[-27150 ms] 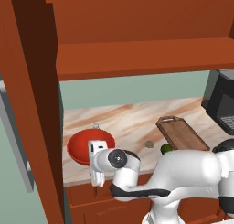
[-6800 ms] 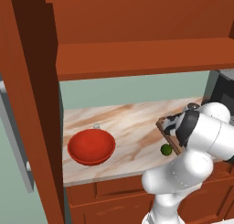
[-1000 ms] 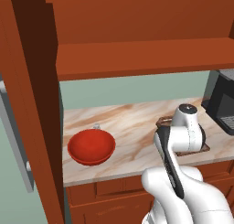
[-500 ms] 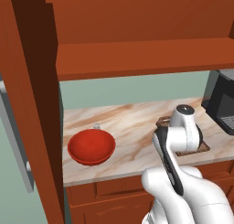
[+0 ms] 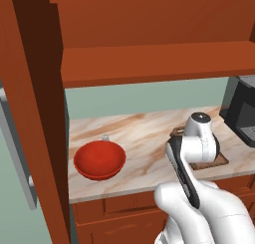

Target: Open the cabinet. Place the bowl and condiment on the counter. Then place the lime and garlic on the cutting board.

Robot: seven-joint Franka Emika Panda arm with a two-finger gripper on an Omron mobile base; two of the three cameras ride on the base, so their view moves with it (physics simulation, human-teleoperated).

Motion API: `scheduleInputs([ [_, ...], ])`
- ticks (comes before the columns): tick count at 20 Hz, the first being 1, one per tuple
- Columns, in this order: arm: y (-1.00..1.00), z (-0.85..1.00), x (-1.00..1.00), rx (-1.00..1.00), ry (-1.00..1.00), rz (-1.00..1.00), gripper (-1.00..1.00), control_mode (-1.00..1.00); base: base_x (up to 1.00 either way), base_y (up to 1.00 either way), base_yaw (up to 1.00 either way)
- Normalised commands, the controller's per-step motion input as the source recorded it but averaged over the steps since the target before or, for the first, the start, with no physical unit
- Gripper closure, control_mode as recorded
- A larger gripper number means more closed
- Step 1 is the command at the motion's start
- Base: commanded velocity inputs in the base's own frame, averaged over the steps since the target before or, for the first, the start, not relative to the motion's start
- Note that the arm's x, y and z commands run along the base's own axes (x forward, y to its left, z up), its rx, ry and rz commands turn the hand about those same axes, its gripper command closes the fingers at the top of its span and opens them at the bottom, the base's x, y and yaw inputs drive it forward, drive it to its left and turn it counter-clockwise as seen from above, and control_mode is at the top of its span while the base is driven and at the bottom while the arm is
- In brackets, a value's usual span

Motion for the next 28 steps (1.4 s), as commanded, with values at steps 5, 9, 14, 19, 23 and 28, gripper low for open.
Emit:
scheduleInputs([
  [5,0.00,-0.03,0.13,0.00,0.00,0.00,-1.00,-1.00,0.00,0.00,0.00],
  [9,0.00,-0.07,0.15,0.00,0.00,0.00,-1.00,-1.00,0.00,0.00,0.00],
  [14,-0.03,-0.07,0.14,0.00,0.00,0.00,-1.00,-1.00,0.00,0.00,0.00],
  [19,-0.13,-0.11,0.05,0.00,0.00,0.00,-1.00,-1.00,0.00,0.00,0.00],
  [23,-0.11,-0.12,0.04,0.00,0.00,0.00,-1.00,-1.00,0.00,0.00,0.00],
  [28,-0.02,-0.13,0.01,0.00,0.00,0.00,-1.00,-1.00,0.00,0.00,0.00],
])
